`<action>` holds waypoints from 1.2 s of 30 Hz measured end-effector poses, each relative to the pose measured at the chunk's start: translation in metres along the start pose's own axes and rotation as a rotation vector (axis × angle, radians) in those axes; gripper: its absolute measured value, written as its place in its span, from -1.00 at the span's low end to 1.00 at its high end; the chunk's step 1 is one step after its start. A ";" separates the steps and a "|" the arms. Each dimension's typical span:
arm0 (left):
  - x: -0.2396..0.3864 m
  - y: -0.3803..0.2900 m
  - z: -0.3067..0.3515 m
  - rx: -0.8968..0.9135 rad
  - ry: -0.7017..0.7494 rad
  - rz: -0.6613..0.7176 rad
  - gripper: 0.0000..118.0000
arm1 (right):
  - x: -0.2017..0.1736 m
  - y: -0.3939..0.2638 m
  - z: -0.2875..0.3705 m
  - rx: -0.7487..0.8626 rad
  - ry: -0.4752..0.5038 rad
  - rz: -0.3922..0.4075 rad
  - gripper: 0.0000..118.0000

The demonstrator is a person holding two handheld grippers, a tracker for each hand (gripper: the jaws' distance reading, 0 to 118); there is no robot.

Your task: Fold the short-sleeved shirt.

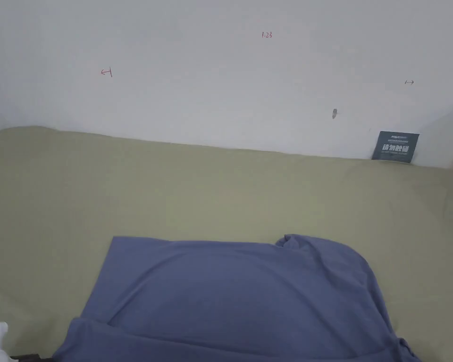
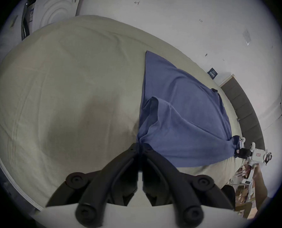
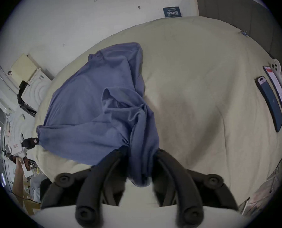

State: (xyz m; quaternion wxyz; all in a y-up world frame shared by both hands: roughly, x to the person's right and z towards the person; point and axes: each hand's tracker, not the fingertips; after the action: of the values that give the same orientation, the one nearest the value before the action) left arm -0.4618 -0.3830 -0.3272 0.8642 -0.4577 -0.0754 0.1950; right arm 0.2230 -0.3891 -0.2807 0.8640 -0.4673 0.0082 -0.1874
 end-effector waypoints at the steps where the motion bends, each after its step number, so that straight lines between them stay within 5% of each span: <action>1: 0.001 0.001 0.004 0.007 0.024 0.008 -0.13 | 0.001 0.002 0.004 0.011 -0.014 -0.003 0.36; 2: 0.000 0.004 0.010 0.017 0.080 0.002 -0.01 | 0.004 0.006 0.010 0.035 -0.078 0.009 0.58; 4: -0.006 0.011 0.023 0.052 0.124 0.000 0.15 | 0.006 0.013 0.028 0.098 -0.141 0.049 0.68; 10: 0.011 0.050 0.050 0.195 0.148 -0.004 0.22 | -0.023 0.046 0.059 0.228 -0.159 0.125 0.56; 11: 0.019 0.059 0.049 0.204 0.119 -0.021 0.20 | -0.030 0.053 0.060 0.232 -0.138 0.132 0.42; 13: 0.034 0.073 0.044 0.201 0.072 -0.057 0.06 | -0.045 0.064 0.056 0.221 -0.120 0.160 -0.26; 14: 0.043 0.082 0.038 0.196 0.057 -0.078 -0.34 | -0.056 0.072 0.051 0.201 -0.150 0.193 -0.83; 15: 0.052 0.091 0.030 0.188 0.056 -0.102 -0.80 | -0.065 0.078 0.046 0.191 -0.161 0.204 -0.83; 16: 0.061 0.100 0.022 0.180 0.077 -0.132 -1.00 | -0.071 0.086 0.041 0.180 -0.163 0.211 -0.84; 24: 0.103 0.188 -0.079 0.037 0.135 -0.264 -1.00 | -0.116 0.145 -0.016 0.138 -0.098 0.304 -0.89; 30: 0.109 0.249 -0.145 -0.073 0.191 -0.227 -1.00 | -0.116 0.185 -0.050 0.119 -0.107 0.322 -0.90; 34: 0.111 0.259 -0.168 -0.105 0.206 -0.214 -0.62 | -0.104 0.211 -0.061 0.124 -0.123 0.315 -0.89; 35: 0.112 0.257 -0.173 -0.110 0.217 -0.227 0.21 | -0.101 0.217 -0.063 0.126 -0.124 0.315 -0.89; 36: 0.112 0.253 -0.178 -0.107 0.225 -0.232 0.77 | -0.099 0.224 -0.065 0.127 -0.129 0.312 -0.89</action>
State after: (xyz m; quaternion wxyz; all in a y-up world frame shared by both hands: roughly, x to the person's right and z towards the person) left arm -0.3725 -0.3458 -0.6419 0.8582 -0.5104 -0.0407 0.0372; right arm 0.1896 -0.2980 -0.5149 0.9091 -0.4158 0.0134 -0.0208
